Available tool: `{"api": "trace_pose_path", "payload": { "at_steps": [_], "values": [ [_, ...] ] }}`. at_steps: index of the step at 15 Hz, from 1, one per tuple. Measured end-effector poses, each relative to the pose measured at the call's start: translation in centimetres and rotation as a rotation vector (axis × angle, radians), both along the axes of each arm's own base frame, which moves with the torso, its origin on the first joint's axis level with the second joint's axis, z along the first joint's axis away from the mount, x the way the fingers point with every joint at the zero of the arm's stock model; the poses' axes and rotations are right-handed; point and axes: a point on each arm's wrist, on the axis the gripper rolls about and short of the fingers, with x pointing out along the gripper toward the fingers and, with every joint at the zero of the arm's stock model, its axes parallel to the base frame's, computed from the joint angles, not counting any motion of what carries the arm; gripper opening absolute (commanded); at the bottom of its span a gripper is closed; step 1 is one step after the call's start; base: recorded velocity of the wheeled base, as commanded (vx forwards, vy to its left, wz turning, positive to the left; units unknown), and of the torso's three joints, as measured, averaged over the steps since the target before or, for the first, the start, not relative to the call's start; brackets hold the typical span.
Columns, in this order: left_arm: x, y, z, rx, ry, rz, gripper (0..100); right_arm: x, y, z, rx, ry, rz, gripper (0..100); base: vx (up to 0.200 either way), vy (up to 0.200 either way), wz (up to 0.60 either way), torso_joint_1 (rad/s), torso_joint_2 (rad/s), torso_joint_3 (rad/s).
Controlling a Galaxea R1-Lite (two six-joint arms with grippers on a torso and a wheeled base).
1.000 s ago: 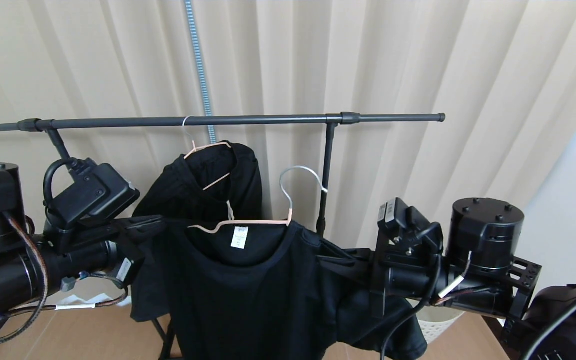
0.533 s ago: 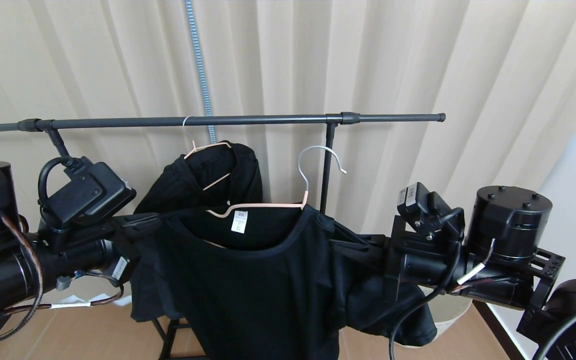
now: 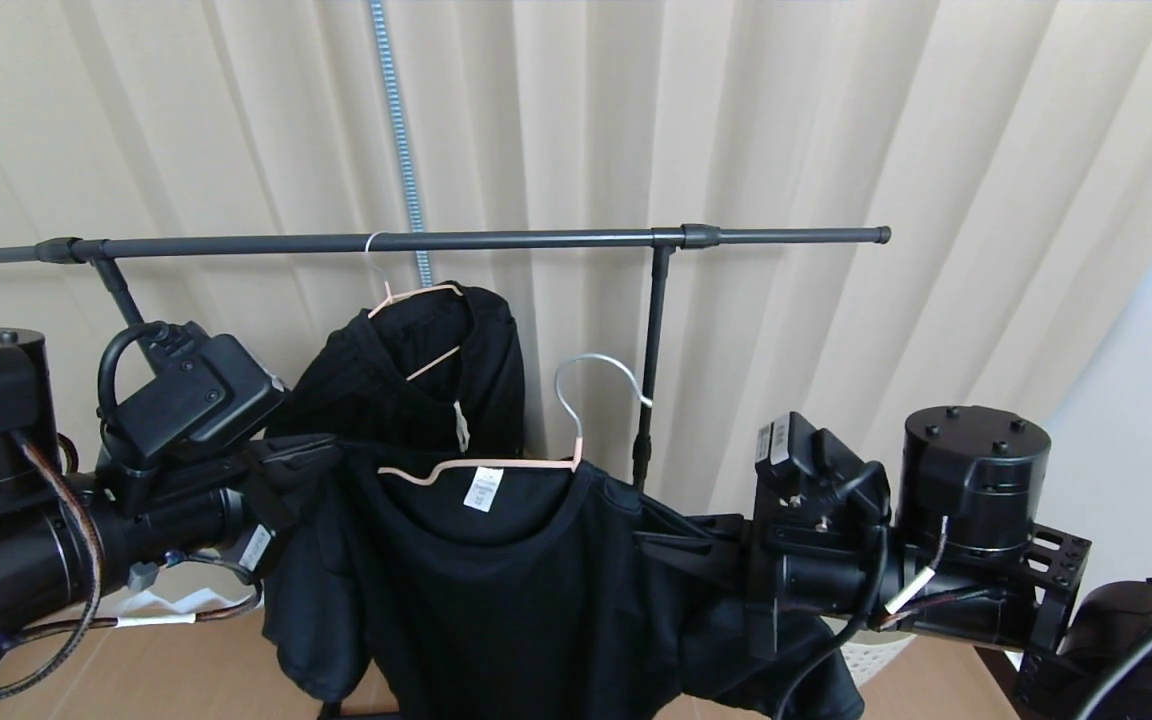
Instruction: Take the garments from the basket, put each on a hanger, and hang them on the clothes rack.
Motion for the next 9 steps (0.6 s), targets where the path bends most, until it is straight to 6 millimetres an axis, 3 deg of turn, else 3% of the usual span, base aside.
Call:
{"api": "trace_pose_path", "payload": {
  "at_steps": [4,9],
  "values": [
    [-0.1,0.0,-0.1,-0.003,0.003,-0.012,0,-1.0,0.6,-0.8,-0.038,0.040,0.127,0,0.000,0.000,0.00,0.000,0.00,0.000],
    [-0.6,-0.9,-0.4,-0.011,0.020,-0.082,0,-0.9,2.1,-1.6,-0.036,0.090,0.144,0,0.000,0.000,0.00,0.000,0.00,0.000]
  ]
}}
